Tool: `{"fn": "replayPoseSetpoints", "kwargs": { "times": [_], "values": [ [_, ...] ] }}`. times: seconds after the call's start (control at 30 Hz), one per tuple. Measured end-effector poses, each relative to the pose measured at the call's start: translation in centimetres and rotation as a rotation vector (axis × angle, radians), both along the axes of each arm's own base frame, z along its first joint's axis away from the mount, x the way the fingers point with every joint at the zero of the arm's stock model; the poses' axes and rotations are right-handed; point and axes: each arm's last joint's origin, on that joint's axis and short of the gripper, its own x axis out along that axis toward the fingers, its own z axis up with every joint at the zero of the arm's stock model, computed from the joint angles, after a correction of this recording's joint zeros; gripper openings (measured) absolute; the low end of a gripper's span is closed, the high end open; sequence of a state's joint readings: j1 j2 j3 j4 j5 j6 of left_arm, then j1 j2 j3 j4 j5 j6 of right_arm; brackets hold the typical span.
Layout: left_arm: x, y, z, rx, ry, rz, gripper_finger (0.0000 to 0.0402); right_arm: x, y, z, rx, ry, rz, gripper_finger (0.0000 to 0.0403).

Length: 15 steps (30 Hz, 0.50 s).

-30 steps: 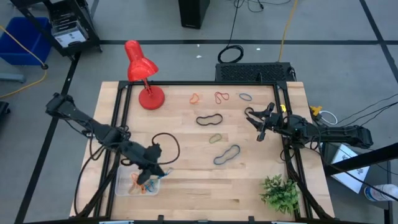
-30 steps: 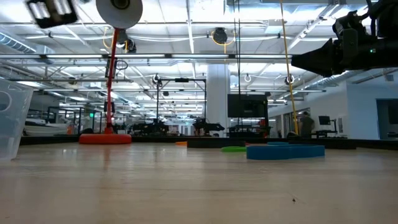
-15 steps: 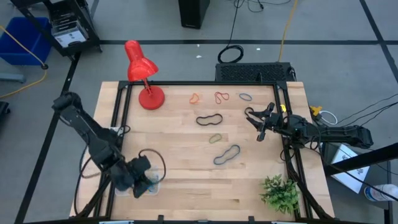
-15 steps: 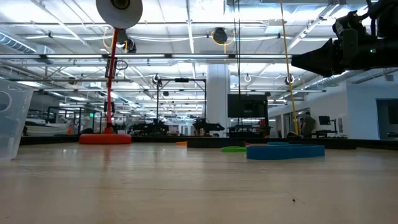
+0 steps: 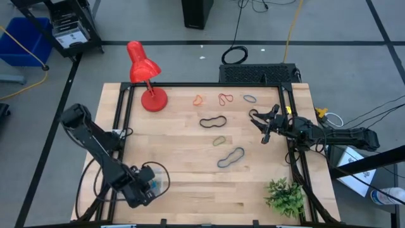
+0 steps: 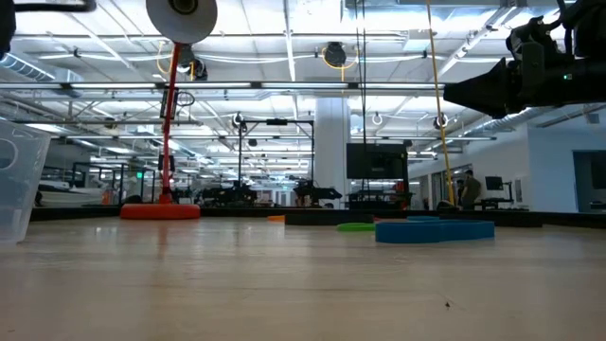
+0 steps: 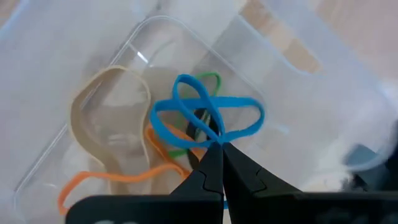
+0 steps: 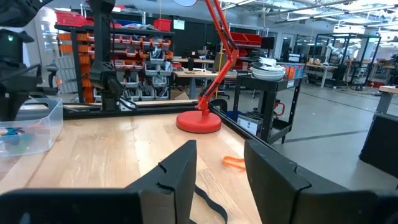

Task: Pick and place rubber bands into bin
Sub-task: Put the bottom blue rubber band into the transparent bin

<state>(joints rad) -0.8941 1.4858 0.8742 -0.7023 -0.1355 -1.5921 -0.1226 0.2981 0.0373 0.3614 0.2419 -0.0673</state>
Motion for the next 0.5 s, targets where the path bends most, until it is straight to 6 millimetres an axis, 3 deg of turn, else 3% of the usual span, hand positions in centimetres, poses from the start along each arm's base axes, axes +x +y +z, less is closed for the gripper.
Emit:
{"fn": "replayPoseSetpoints", "kwargs": {
  "times": [0.5],
  "values": [
    [0.42,-0.12,-0.42,-0.005,0.001,0.01,0.003,0.0,0.0,0.0,0.0,0.0,0.0,0.013]
  ]
}}
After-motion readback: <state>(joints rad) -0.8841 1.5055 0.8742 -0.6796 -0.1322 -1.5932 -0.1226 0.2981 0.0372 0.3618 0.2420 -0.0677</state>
